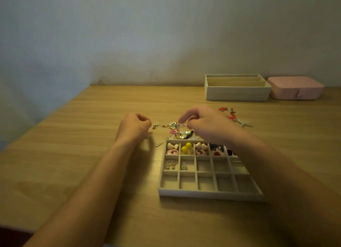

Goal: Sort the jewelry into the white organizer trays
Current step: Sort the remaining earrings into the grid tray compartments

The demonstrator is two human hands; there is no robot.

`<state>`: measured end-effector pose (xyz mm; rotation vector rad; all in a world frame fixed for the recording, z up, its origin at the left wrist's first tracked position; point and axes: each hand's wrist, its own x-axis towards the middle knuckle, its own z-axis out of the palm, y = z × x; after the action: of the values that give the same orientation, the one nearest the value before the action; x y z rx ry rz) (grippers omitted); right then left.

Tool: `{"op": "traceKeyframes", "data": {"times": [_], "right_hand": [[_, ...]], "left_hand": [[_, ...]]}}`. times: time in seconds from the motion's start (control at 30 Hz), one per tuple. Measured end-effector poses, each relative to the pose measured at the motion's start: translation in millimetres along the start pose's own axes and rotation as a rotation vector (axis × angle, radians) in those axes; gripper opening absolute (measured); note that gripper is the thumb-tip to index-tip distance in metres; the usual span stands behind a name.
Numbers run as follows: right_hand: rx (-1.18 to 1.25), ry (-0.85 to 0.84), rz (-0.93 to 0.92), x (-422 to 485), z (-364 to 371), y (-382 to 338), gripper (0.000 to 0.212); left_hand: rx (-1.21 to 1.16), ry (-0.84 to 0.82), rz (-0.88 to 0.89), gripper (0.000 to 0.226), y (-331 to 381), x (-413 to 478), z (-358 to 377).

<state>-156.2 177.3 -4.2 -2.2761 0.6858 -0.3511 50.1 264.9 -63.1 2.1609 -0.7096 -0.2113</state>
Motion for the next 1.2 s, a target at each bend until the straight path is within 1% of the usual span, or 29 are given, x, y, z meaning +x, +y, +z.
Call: {"op": "traceKeyframes", "data": {"times": [0.07, 0.1, 0.17, 0.23, 0.3, 0.37, 0.47, 0.53, 0.7, 0.77, 0.87, 1.0, 1.1, 1.2], "right_hand": [[0.032, 0.003, 0.01, 9, -2, -1, 0.034], [0.057, 0.013, 0.017, 15, -3, -2, 0.034], [0.099, 0.026, 0.031, 25, -7, -2, 0.033], [0.114, 0.021, 0.036, 34, -11, -1, 0.034], [0.123, 0.026, 0.041, 40, -16, 3, 0.033], [0.139, 0.031, 0.049, 44, -20, 10, 0.032], [0.159, 0.018, 0.081, 48, -24, 23, 0.032], [0.147, 0.003, 0.114, 50, -25, 30, 0.032], [0.02, -0.035, 0.156, 65, -25, 41, 0.029], [-0.062, -0.08, 0.126, 74, -21, 41, 0.03], [-0.165, -0.141, 0.044, 87, -4, 36, 0.019], [-0.265, -0.096, -0.026, 106, 19, 30, 0.014], [-0.372, -0.092, -0.011, 115, 26, 29, 0.014], [-0.4, -0.098, -0.003, 118, 30, 29, 0.014]], "left_hand": [[0.017, -0.01, -0.053, 0.005, 3, 9, 4], [0.017, -0.031, -0.067, 0.006, 5, 13, 6], [0.053, -0.104, -0.063, 0.018, 9, 20, 12], [0.137, -0.14, -0.054, 0.028, 9, 22, 16], [0.159, -0.16, -0.04, 0.033, 7, 21, 19], [0.185, -0.156, -0.003, 0.03, 5, 20, 23], [0.22, -0.129, 0.051, 0.019, 2, 20, 27], [0.215, -0.119, 0.061, 0.018, 1, 21, 28], [0.171, -0.12, 0.07, 0.018, -2, 24, 28], [0.164, -0.107, 0.072, 0.017, -4, 25, 27], [0.179, -0.075, 0.067, 0.016, -5, 27, 28], [0.185, -0.044, 0.069, 0.016, -6, 25, 30], [0.188, -0.034, 0.071, 0.017, -8, 26, 31], [0.193, -0.029, 0.053, 0.017, -9, 28, 32]]}}
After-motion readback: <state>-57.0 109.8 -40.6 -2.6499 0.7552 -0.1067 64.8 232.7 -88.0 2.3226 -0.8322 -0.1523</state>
